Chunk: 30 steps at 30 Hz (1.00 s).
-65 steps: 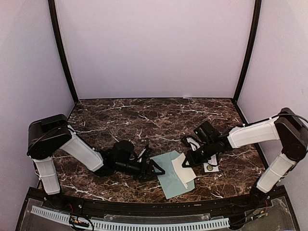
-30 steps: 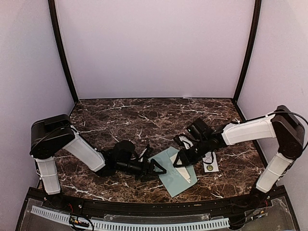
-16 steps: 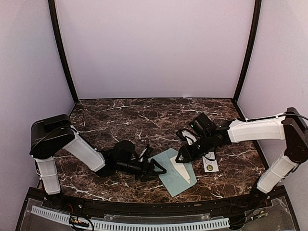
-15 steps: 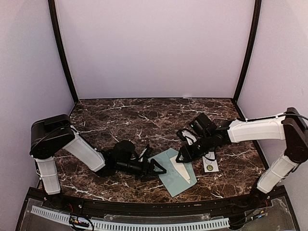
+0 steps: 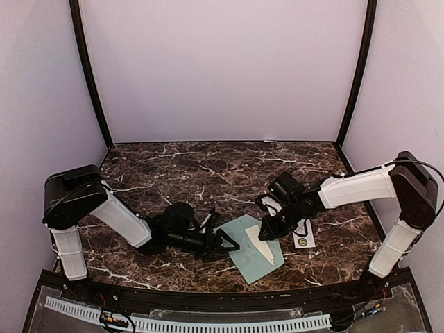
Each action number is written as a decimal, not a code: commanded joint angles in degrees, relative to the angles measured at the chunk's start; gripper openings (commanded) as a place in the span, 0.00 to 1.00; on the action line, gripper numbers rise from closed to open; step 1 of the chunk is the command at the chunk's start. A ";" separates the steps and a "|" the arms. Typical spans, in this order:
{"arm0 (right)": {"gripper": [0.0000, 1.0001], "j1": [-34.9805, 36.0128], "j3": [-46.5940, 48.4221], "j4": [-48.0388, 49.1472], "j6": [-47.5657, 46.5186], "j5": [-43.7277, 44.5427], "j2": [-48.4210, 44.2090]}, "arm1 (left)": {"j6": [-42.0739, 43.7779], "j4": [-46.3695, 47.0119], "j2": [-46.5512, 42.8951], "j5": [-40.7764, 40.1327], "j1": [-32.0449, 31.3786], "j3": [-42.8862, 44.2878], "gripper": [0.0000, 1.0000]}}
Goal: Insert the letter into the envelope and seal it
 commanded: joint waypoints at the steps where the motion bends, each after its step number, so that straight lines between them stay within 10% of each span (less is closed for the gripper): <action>1: 0.15 0.38 -0.92 2.46 0.24 0.20 1.24 | 0.15 -2.79 -1.26 -1.62 -0.36 -1.19 0.72; 30: 0.00 2.96 -1.07 7.64 2.31 -7.12 3.44 | 0.00 -3.63 -0.51 -2.49 -0.33 -1.41 0.71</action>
